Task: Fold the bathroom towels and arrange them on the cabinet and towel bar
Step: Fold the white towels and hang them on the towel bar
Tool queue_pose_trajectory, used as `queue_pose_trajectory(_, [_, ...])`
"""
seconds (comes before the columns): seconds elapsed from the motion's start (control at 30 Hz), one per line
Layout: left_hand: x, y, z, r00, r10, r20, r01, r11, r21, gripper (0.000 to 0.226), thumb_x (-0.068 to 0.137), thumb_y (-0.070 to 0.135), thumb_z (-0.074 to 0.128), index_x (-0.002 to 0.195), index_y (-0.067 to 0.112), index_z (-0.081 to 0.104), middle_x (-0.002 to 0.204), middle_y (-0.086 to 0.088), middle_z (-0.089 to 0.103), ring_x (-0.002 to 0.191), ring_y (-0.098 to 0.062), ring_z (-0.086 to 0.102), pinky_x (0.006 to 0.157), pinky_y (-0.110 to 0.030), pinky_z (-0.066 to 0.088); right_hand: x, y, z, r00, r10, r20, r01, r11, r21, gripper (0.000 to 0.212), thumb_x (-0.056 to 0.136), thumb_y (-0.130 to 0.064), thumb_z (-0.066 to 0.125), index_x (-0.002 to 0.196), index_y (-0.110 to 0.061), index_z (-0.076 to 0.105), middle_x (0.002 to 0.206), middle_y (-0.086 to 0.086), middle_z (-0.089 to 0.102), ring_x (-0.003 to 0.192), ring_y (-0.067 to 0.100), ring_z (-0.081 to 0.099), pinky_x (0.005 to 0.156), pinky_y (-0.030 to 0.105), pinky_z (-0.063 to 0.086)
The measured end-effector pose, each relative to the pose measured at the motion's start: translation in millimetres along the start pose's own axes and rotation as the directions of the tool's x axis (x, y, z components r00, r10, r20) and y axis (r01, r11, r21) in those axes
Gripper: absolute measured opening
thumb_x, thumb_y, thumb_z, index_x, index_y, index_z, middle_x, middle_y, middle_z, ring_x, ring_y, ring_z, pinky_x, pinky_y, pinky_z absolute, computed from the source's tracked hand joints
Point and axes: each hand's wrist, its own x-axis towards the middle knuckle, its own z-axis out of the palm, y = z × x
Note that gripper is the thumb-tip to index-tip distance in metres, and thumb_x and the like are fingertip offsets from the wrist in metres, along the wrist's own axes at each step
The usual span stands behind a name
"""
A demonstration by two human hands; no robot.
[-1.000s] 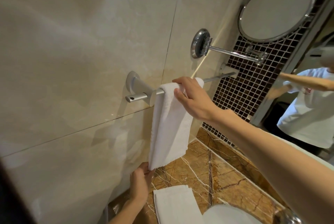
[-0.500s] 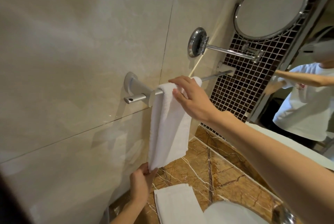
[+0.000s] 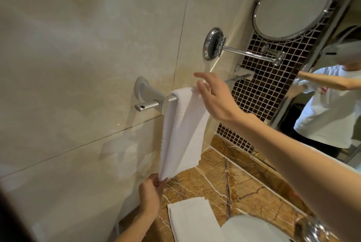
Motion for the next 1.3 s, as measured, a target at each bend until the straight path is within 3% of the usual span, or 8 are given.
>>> queue_pose_trajectory(0.1, [-2,5,-3,1.0,-0.028,-0.009,0.028,0.998,0.05,0.015,0.076,0.016,0.078,0.073,0.021,0.065,0.062,0.012,0.065,0.06,-0.007,0.063,0.048,-0.01,0.043,-35,23,30,0.887,0.347,-0.304,-0.299,0.934,0.195,0.03,0.099,-0.016,0.042,0.128,-0.012,0.048,0.126,0.003,0.054,0.113,0.013,0.052,0.099,0.032,0.044])
queue_pose_trajectory(0.23, [-2,6,-3,0.998,-0.048,0.031,0.046,0.998,0.037,0.018,0.072,0.012,0.08,0.072,0.024,0.066,0.06,0.01,0.067,0.059,-0.006,0.064,0.05,-0.012,0.044,-92,78,71,0.749,0.636,0.184,-0.662,0.713,0.231,0.052,0.09,0.002,0.052,0.138,-0.009,0.037,0.133,0.01,0.049,0.113,0.017,0.05,0.094,0.029,0.047])
queue_pose_trajectory(0.3, [-2,5,-2,0.997,-0.056,0.049,0.053,0.997,0.062,0.02,0.072,0.014,0.08,0.072,0.027,0.064,0.06,0.014,0.066,0.058,-0.001,0.062,0.051,-0.009,0.043,-104,96,85,0.732,0.592,0.336,-0.67,0.716,0.197,0.056,0.085,-0.001,0.061,0.137,-0.01,0.04,0.131,0.007,0.051,0.115,0.019,0.05,0.095,0.035,0.048])
queue_pose_trajectory(0.5, [-3,6,0,0.996,-0.085,0.031,0.085,0.996,0.02,0.024,0.069,0.016,0.082,0.083,0.022,0.064,0.068,0.015,0.069,0.063,0.005,0.064,0.056,-0.012,0.049,-118,114,121,0.742,0.579,0.339,-0.664,0.705,0.249,0.055,0.079,0.0,0.07,0.13,-0.008,0.049,0.126,0.006,0.058,0.121,0.024,0.052,0.103,0.046,0.044])
queue_pose_trajectory(0.67, [-8,8,-6,0.992,-0.12,0.024,0.122,0.988,-0.094,0.042,0.07,0.017,0.083,0.09,0.028,0.048,0.084,0.003,0.069,0.074,-0.006,0.069,0.067,-0.024,0.056,-134,127,139,0.754,0.598,0.272,-0.657,0.675,0.337,0.043,0.079,-0.005,0.074,0.116,-0.012,0.054,0.114,0.003,0.062,0.109,0.021,0.059,0.091,0.038,0.052])
queue_pose_trajectory(0.83, [-10,10,-14,0.996,-0.016,0.084,0.014,1.0,0.027,0.02,0.076,0.031,0.077,0.09,0.034,0.062,0.092,0.011,0.068,0.078,-0.003,0.066,0.068,-0.02,0.056,-150,134,146,0.719,0.676,0.159,-0.682,0.645,0.345,0.038,0.081,-0.012,0.074,0.109,-0.011,0.049,0.094,0.0,0.059,0.079,0.01,0.057,0.06,0.016,0.042])
queue_pose_trajectory(1.03, [-7,16,-9,0.995,0.068,0.078,-0.082,0.979,0.188,0.011,0.08,0.041,0.07,0.076,0.031,0.067,0.085,0.01,0.06,0.072,-0.009,0.06,0.067,-0.029,0.053,-158,138,144,0.73,0.67,0.132,-0.656,0.633,0.411,0.018,0.084,-0.012,0.07,0.093,-0.017,0.055,0.087,-0.001,0.065,0.077,0.014,0.065,0.06,0.021,0.05])
queue_pose_trajectory(1.3, [-11,26,-2,0.999,-0.027,-0.036,0.031,0.993,0.118,0.011,0.08,0.031,0.074,0.079,0.022,0.069,0.092,0.004,0.06,0.08,-0.002,0.056,0.063,0.0,0.038,-174,141,137,0.775,0.623,0.103,-0.6,0.676,0.427,0.006,0.088,-0.011,0.064,0.082,-0.008,0.063,0.077,0.009,0.066,0.064,0.017,0.06,0.049,0.015,0.047])
